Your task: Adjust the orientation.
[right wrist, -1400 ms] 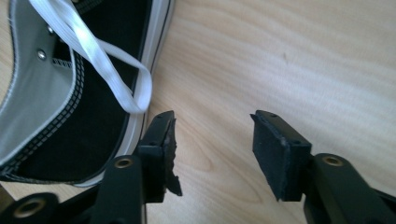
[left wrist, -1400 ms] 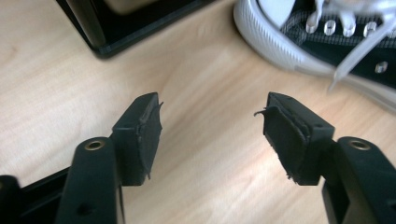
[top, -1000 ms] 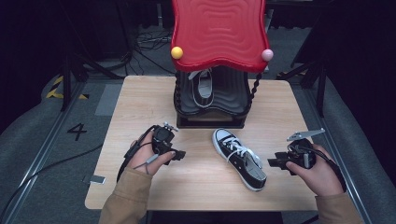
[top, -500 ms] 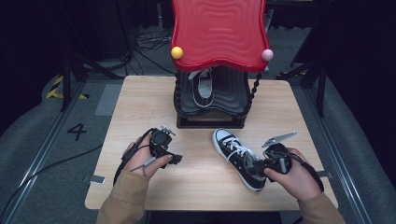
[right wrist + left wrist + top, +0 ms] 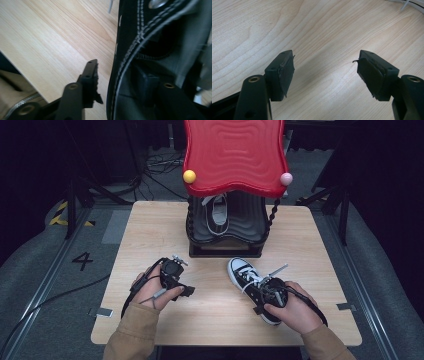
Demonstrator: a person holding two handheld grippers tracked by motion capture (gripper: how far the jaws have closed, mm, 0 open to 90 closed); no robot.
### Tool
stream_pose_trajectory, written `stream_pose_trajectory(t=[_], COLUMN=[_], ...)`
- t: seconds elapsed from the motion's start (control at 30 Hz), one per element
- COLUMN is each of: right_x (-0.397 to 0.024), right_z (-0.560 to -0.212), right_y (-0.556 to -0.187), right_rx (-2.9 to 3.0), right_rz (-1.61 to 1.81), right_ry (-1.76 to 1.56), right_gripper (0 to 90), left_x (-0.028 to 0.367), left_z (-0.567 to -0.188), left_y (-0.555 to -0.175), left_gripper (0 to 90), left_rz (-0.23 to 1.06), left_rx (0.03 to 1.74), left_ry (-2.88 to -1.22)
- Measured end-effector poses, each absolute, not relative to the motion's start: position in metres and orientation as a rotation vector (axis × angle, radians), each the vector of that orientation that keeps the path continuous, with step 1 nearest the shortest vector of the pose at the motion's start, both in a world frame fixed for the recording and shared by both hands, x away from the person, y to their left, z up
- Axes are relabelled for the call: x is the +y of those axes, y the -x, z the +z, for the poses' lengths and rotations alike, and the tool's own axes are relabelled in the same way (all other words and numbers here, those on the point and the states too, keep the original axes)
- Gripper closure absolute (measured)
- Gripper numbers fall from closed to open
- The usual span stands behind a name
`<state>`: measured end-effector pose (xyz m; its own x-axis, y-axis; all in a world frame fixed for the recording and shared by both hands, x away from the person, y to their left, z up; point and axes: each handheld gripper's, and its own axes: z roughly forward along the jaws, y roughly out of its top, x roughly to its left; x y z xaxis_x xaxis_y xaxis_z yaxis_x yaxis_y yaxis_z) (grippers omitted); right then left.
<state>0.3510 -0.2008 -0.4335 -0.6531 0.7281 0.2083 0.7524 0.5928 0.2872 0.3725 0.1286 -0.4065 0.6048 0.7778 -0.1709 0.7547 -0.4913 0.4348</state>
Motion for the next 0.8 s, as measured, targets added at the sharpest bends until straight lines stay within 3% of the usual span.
stream_pose_trajectory(t=[0.2, 0.8], right_x=[-0.193, -0.183], right_z=[-0.437, -0.439], right_y=[-0.353, -0.359], right_rx=[-2.802, -2.876], right_rz=[-0.439, -0.576], right_ry=[1.280, 1.266], right_gripper=[64.6, 68.0], left_x=[0.129, 0.136], left_z=[-0.408, -0.407], left_y=[-0.373, -0.372], left_gripper=[30.0, 29.9], left_rz=[0.061, 0.067], left_rx=[1.220, 1.235], left_ry=[-2.362, -2.349])
